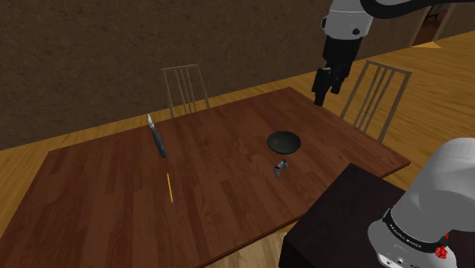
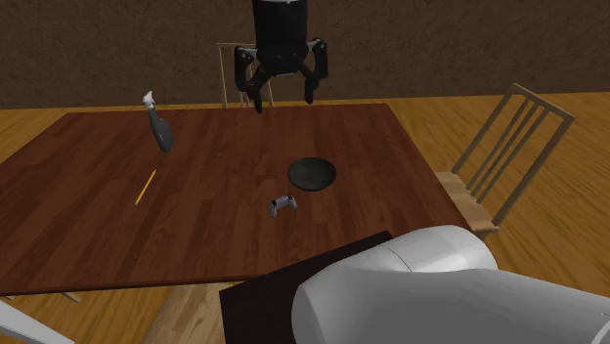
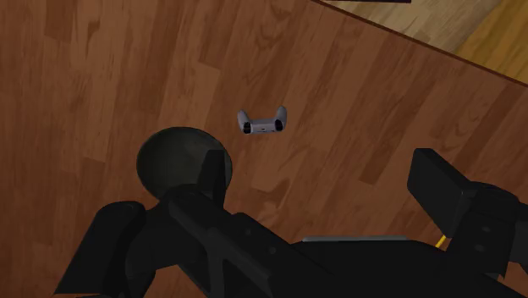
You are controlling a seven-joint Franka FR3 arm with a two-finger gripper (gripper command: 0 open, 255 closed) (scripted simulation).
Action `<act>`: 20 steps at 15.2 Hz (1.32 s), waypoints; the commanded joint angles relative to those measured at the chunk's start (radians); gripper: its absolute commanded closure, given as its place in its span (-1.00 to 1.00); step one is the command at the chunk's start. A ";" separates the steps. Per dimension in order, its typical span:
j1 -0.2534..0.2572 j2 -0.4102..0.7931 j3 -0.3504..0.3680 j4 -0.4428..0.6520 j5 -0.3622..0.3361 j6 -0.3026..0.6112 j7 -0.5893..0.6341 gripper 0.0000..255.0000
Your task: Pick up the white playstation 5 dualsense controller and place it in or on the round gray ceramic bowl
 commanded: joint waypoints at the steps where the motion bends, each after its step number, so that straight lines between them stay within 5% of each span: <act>1: 0.000 0.000 0.000 0.000 0.000 0.000 0.000 -1.00; 11: 0.046 0.174 -0.144 -0.189 0.002 0.336 -0.298 -1.00; 20: 0.118 0.487 -0.263 -0.215 0.088 0.625 -0.613 -1.00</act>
